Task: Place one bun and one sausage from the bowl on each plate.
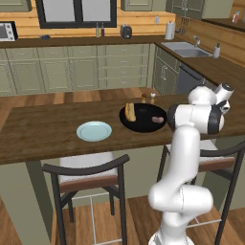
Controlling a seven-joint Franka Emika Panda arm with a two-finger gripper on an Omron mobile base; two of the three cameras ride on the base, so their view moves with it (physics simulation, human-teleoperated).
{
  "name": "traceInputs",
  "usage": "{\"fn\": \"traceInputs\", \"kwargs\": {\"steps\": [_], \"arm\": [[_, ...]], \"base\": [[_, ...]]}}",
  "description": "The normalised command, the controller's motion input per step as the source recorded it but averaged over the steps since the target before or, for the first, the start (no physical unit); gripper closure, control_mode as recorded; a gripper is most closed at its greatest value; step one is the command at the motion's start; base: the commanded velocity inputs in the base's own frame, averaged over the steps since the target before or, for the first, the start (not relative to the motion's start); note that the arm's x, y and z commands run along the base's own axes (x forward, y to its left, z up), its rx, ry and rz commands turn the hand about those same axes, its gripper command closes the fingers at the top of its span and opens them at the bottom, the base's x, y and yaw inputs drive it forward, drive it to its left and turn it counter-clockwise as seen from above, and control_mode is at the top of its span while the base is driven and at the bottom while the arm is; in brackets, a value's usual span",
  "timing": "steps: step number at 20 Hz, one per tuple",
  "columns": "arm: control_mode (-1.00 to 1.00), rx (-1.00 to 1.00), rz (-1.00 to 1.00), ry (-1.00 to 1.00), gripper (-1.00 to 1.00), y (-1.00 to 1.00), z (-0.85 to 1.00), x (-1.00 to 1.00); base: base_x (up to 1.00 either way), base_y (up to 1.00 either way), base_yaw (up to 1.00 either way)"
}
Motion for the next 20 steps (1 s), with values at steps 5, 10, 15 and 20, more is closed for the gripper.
{"fn": "traceInputs", "kwargs": {"steps": [5,10,15,20], "arm": [[-1.00,0.00,0.00,0.02,1.00,-0.30,-0.38,0.29],[-1.00,0.00,0.00,0.00,1.00,-0.15,-0.55,0.19],[-1.00,0.00,0.00,0.00,1.00,-0.09,-0.31,0.28],[-1.00,0.00,0.00,0.00,1.00,0.00,-0.10,0.41]], "base": [[0.00,0.00,0.00],[0.00,0.00,0.00],[0.00,0.00,0.00],[0.00,0.00,0.00]]}}
